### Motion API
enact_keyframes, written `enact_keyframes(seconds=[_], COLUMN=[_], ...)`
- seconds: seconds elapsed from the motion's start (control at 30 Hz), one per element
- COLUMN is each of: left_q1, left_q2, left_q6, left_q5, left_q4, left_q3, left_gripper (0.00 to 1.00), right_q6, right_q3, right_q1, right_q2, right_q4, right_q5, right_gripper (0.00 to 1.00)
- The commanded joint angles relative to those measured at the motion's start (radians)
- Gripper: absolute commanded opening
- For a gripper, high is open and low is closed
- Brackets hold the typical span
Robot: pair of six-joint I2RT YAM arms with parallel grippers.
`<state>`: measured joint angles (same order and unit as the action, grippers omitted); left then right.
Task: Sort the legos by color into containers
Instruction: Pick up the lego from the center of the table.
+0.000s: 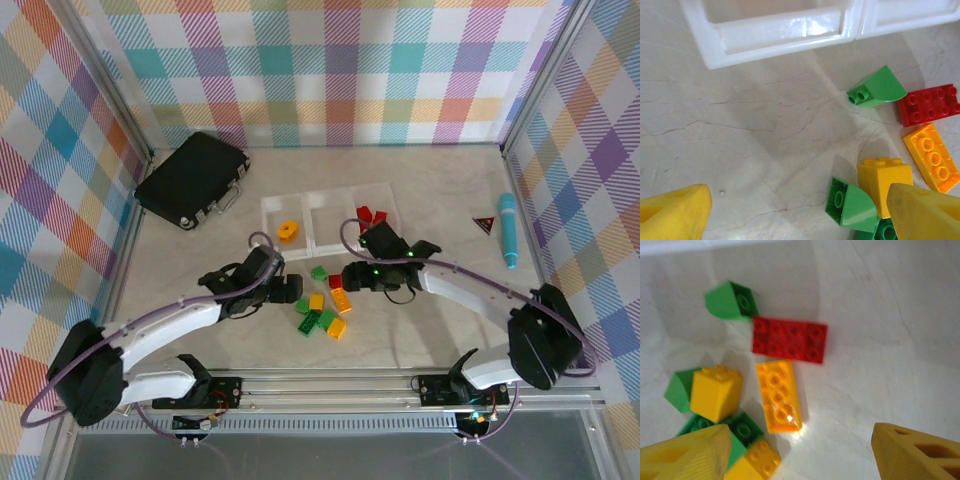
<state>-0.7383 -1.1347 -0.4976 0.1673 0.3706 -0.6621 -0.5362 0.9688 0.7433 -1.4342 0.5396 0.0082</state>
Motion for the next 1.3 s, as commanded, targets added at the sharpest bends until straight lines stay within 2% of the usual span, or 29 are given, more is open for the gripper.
enact_keyframes(seconds=[0.0, 0.17, 0.33, 0.57, 0.97, 1.27], left_q1=[-0.006, -0.006, -0.004, -0.003, -0.005, -0.004], left_q2=[0.128, 0.398, 0.569, 0.643, 0.731, 0.749], left_q6=[-0.066, -0.094, -0.093, -0.088, -0.107, -0.119], left_q5=[0.066, 0.134, 0.192, 0.203, 0.241, 0.247], left_q4=[-0.024, -0.022, 0.063, 0.139, 0.178, 0.196], left_q3=[0.06, 0.154, 0.184, 0.189, 0.218, 0.23], left_gripper=[0.9, 0.96, 1.0, 1.0, 1.0, 1.0], right_q6=[0.061, 0.097, 0.118, 0.125, 0.126, 0.14], right_q3=[0.107, 0.271, 0.371, 0.471, 0.522, 0.559], right_q1=[0.044, 0.088, 0.113, 0.152, 0.172, 0.176], right_q2=[-0.086, -0.25, -0.374, -0.497, -0.575, -0.633], right_q4=[0.004, 0.039, 0.05, 0.101, 0.134, 0.114], right_q5=[0.045, 0.076, 0.079, 0.171, 0.262, 0.262], right_gripper=[0.76, 0.78, 0.78, 0.79, 0.78, 0.74])
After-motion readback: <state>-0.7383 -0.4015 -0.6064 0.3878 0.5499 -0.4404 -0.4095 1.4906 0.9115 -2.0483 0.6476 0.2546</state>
